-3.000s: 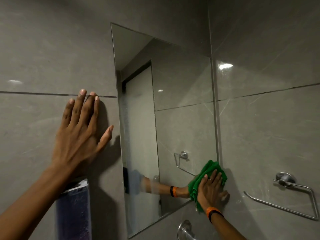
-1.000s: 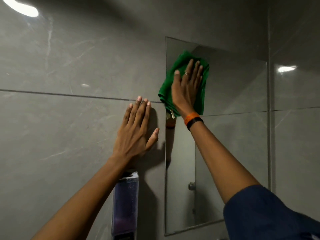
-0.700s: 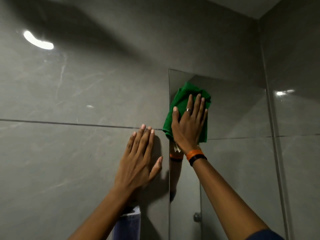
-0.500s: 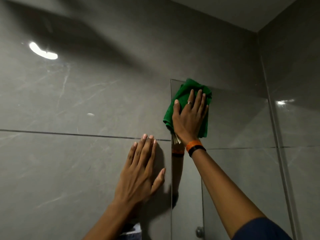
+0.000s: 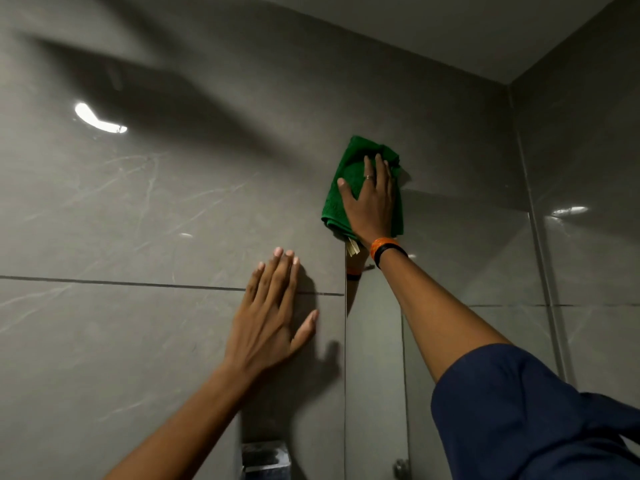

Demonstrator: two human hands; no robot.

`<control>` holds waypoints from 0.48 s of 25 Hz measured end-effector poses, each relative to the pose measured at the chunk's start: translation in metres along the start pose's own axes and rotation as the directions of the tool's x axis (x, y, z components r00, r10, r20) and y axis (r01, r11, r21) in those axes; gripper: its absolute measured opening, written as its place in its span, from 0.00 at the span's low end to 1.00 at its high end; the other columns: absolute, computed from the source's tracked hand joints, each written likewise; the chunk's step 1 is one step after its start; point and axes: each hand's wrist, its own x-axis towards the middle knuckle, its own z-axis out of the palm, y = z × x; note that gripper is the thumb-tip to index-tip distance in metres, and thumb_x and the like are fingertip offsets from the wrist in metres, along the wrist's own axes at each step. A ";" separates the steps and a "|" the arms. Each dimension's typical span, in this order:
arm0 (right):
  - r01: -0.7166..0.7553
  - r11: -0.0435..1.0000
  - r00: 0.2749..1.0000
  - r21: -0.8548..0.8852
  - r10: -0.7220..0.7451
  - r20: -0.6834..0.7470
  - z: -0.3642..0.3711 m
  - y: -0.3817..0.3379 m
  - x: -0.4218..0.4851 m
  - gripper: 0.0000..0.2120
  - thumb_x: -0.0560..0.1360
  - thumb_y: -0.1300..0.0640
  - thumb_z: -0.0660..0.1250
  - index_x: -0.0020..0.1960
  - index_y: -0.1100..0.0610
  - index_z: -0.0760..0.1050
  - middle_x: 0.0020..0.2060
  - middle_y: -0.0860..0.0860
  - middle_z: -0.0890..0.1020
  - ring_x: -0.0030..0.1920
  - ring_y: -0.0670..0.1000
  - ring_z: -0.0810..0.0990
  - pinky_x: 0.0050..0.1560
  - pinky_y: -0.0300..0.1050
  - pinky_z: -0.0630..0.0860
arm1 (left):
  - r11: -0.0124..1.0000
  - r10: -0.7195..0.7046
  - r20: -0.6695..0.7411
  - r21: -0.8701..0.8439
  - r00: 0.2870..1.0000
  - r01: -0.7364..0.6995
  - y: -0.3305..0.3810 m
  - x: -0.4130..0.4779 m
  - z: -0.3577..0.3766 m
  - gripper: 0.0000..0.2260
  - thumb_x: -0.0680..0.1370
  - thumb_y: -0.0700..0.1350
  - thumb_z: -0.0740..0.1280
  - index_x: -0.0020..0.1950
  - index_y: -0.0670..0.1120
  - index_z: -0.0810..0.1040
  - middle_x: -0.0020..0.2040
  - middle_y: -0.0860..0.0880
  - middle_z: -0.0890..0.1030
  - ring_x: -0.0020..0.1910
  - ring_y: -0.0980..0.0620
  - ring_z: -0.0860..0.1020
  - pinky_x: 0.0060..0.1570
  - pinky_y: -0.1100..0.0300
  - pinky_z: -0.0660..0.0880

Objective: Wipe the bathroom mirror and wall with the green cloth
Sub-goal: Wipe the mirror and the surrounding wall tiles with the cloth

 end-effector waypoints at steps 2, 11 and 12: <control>0.012 1.000 1.000 0.015 -0.012 -0.005 0.002 -0.007 -0.013 0.34 0.81 0.45 0.64 0.81 0.57 0.57 0.82 0.56 0.56 0.82 0.57 0.51 0.83 0.58 0.49 | 0.999 -0.030 0.001 0.013 1.000 0.030 -0.016 0.012 -0.013 0.39 0.81 0.63 0.52 0.81 0.34 0.58 0.82 0.36 0.57 0.82 0.37 0.55 0.81 0.47 0.47; 0.170 0.958 0.976 0.233 -0.197 0.097 0.020 -0.069 -0.105 0.26 0.79 0.57 0.67 0.76 0.59 0.68 0.77 0.58 0.68 0.79 0.57 0.62 0.80 0.56 0.60 | 0.992 -0.060 0.034 0.114 0.998 0.055 -0.074 -0.027 -0.052 0.37 0.83 0.60 0.51 0.82 0.34 0.58 0.83 0.36 0.60 0.83 0.39 0.55 0.81 0.41 0.55; 0.200 0.956 0.967 0.215 -0.228 0.116 0.026 -0.079 -0.124 0.26 0.79 0.55 0.67 0.76 0.59 0.68 0.78 0.57 0.68 0.79 0.57 0.62 0.81 0.56 0.59 | 0.990 -0.062 0.042 0.131 0.997 0.056 -0.082 -0.037 -0.059 0.36 0.83 0.60 0.51 0.82 0.34 0.58 0.83 0.36 0.60 0.83 0.39 0.56 0.81 0.41 0.55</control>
